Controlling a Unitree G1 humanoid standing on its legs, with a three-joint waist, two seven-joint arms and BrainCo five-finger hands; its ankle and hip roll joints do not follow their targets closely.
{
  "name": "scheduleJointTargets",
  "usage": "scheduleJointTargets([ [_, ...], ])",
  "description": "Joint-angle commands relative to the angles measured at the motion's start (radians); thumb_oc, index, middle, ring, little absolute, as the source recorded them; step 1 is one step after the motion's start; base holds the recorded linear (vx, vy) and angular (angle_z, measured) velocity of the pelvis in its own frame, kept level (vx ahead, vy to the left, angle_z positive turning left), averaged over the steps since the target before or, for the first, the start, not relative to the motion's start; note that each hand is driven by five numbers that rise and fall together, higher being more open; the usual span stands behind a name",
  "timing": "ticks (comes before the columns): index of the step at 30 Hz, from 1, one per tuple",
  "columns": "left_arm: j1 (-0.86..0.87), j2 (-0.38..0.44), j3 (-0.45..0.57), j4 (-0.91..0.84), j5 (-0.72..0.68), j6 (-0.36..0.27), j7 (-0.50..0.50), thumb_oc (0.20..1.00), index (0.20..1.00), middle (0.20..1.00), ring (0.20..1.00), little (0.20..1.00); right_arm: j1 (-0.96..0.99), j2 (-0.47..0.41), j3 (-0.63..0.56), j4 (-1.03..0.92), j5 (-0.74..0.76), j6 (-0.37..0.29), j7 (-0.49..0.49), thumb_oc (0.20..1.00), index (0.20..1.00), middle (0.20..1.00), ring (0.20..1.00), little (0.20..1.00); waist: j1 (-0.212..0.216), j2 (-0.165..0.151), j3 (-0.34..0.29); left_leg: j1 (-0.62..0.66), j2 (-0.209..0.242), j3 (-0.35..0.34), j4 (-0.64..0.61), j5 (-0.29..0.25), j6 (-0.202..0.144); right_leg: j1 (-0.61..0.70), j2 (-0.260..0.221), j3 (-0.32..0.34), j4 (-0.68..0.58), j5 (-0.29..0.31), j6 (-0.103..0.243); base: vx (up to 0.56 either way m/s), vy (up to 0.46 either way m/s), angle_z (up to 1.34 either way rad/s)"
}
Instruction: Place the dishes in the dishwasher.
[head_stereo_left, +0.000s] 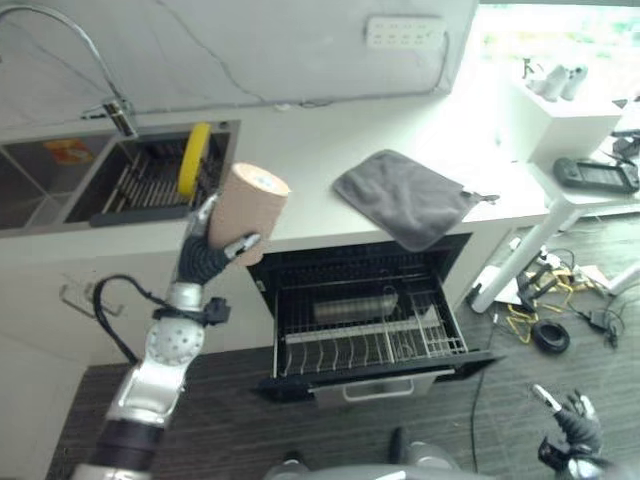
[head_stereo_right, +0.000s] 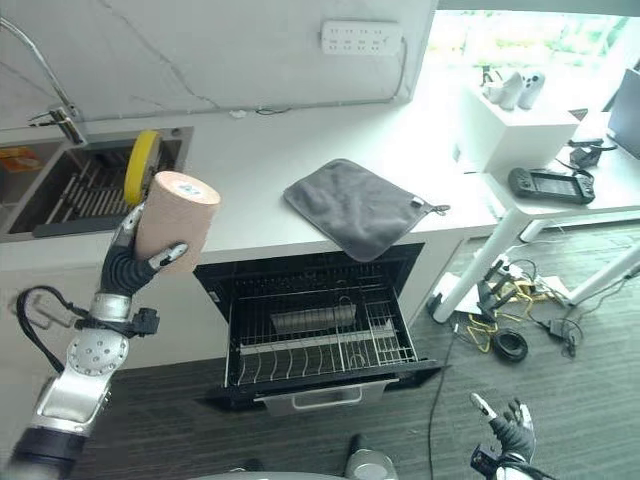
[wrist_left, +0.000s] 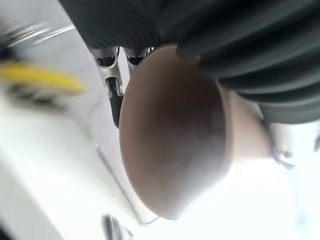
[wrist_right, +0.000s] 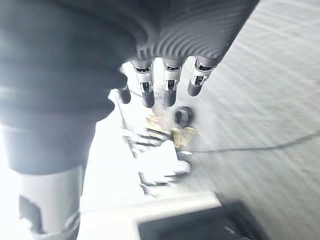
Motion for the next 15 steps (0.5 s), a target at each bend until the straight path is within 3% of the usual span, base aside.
scheduleJointTargets([
  [1,-0.065,0.014,0.029,0.011,-0.206,-0.108,-0.012,0.200,0.200,0.200,0.200,0.200,-0.022,-0.021,-0.076,-0.176,0.041,-0.285,-0.040,1.000,1.000,1.000,1.000,1.000,-0.043,0.001,0.037,-0.008,0.056,-0.017,0.111,-0.046,0.001,0.068,-0.065,-0.001,0.033,-0.035,0.073,-0.03,0.045,-0.44],
  [3,-0.072,-0.037,0.012,0.048,-0.259,-0.136,0.000,0.200,0.200,0.200,0.200,0.200,-0.024,-0.008,-0.097,-0.333,0.009,-0.401,-0.030,1.000,1.000,1.000,1.000,1.000,-0.070,0.006,0.028,0.009,0.057,-0.009,0.113,-0.068,-0.003,0.071,-0.064,0.023,0.043,-0.051,0.080,0.00,0.073,-0.46],
  [4,-0.086,-0.050,-0.002,0.060,-0.242,-0.146,0.019,0.200,0.200,0.200,0.200,0.200,-0.040,-0.012,-0.089,-0.389,0.015,-0.449,0.039,1.000,1.000,1.000,1.000,1.000,-0.078,0.004,0.030,0.006,0.058,0.012,0.118,-0.056,0.006,0.062,-0.067,0.022,0.048,-0.042,0.072,-0.02,0.068,-0.39],
  [5,-0.097,-0.057,-0.019,0.064,-0.213,-0.154,0.038,0.200,0.200,0.200,0.200,0.200,-0.058,-0.025,-0.068,-0.459,0.016,-0.450,0.085,1.000,1.000,1.000,1.000,1.000,-0.081,0.005,0.027,0.011,0.055,0.014,0.117,-0.059,0.007,0.062,-0.069,0.024,0.047,-0.042,0.073,-0.07,0.046,-0.46],
  [12,-0.133,-0.057,-0.117,0.040,0.030,-0.161,0.155,0.200,0.200,0.200,0.200,0.200,-0.158,-0.111,0.158,-0.743,0.014,-0.273,0.383,1.000,1.000,1.000,1.000,1.000,-0.063,0.010,0.007,0.025,0.037,0.010,0.104,-0.067,0.002,0.071,-0.079,0.014,0.026,-0.037,0.076,0.01,0.035,-0.14],
  [15,-0.127,-0.036,-0.149,0.029,0.117,-0.179,0.184,0.200,0.200,0.200,0.200,0.200,-0.183,-0.127,0.243,-0.782,0.049,-0.224,0.457,1.000,1.000,1.000,1.000,1.000,-0.045,0.008,0.001,0.020,0.039,0.002,0.104,-0.064,-0.005,0.078,-0.082,-0.002,0.024,-0.043,0.074,0.00,0.009,0.12],
])
